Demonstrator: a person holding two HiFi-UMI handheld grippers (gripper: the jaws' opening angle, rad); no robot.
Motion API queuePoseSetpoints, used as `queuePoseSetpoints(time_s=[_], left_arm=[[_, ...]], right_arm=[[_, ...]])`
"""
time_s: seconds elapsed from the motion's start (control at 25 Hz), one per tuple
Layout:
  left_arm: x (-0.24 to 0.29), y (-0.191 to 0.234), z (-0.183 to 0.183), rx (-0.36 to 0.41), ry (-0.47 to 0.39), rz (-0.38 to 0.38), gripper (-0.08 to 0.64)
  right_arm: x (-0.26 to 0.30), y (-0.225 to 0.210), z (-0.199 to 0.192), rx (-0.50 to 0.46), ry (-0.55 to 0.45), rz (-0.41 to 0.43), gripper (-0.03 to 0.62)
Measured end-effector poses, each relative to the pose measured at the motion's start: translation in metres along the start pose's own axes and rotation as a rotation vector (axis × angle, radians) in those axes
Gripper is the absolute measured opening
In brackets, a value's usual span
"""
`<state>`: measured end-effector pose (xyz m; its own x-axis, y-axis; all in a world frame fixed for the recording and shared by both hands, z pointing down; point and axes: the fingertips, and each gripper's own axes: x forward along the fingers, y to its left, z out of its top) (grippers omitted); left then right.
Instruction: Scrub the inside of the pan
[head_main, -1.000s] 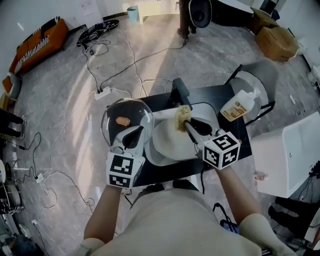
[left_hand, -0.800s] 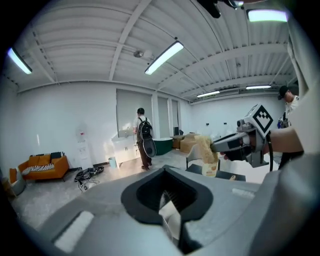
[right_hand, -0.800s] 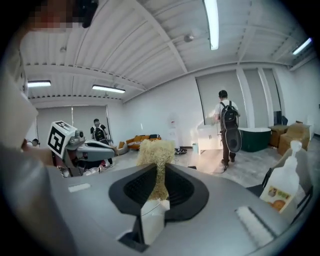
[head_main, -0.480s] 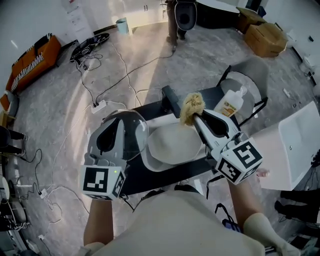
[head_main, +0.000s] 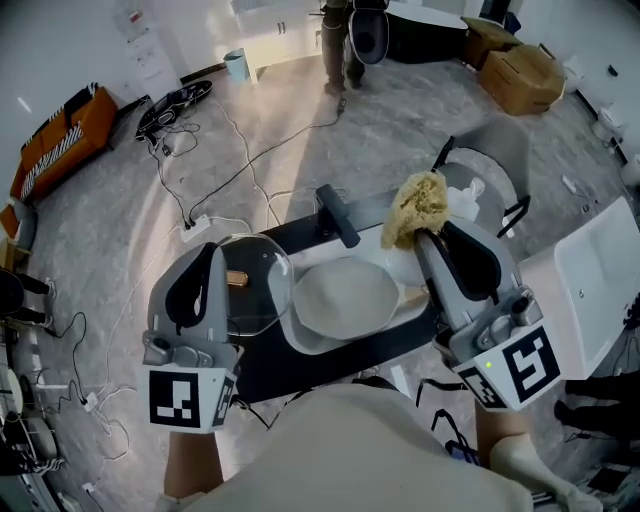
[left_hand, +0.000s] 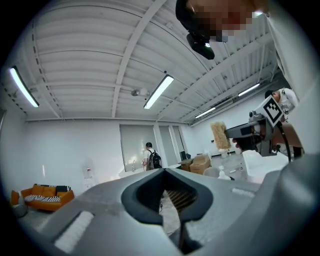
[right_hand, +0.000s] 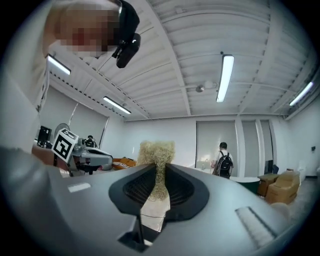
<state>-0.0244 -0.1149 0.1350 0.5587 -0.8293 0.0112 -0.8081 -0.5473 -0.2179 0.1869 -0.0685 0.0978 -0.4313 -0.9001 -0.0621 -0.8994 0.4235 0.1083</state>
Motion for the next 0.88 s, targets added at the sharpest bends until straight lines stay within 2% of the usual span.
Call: queuePoseSetpoints(time_s=[0.12, 0.24, 0.32, 0.64, 0.72, 0.88], left_arm=[[-0.009, -0.004, 0.011, -0.026, -0.035, -0.013, 0.002], [-0.012, -0.007, 0.012, 0.003, -0.042, 0.0, 0.002], [-0.008, -0.007, 0.004, 0.013, -0.026, 0.0, 0.002], [0.005, -0.011, -0.038, -0.027, 0.071, -0.021, 0.002], [0.005, -0.016, -0.041, -0.038, 0.079, -0.027, 0.002], [0.005, -0.023, -0.043, -0.009, 0.086, -0.032, 0.002]], right_arm=[[-0.014, -0.006, 0.002, -0.053, -0.02, -0.048, 0.061], [-0.025, -0.011, -0.003, -0.065, -0.02, -0.066, 0.061], [-0.025, -0.013, -0.006, -0.061, -0.009, -0.063, 0.06], [-0.014, -0.015, -0.033, -0.046, 0.065, -0.047, 0.061], [-0.014, -0.014, -0.041, -0.039, 0.08, -0.042, 0.06], [-0.015, -0.012, -0.048, -0.033, 0.094, -0.032, 0.061]])
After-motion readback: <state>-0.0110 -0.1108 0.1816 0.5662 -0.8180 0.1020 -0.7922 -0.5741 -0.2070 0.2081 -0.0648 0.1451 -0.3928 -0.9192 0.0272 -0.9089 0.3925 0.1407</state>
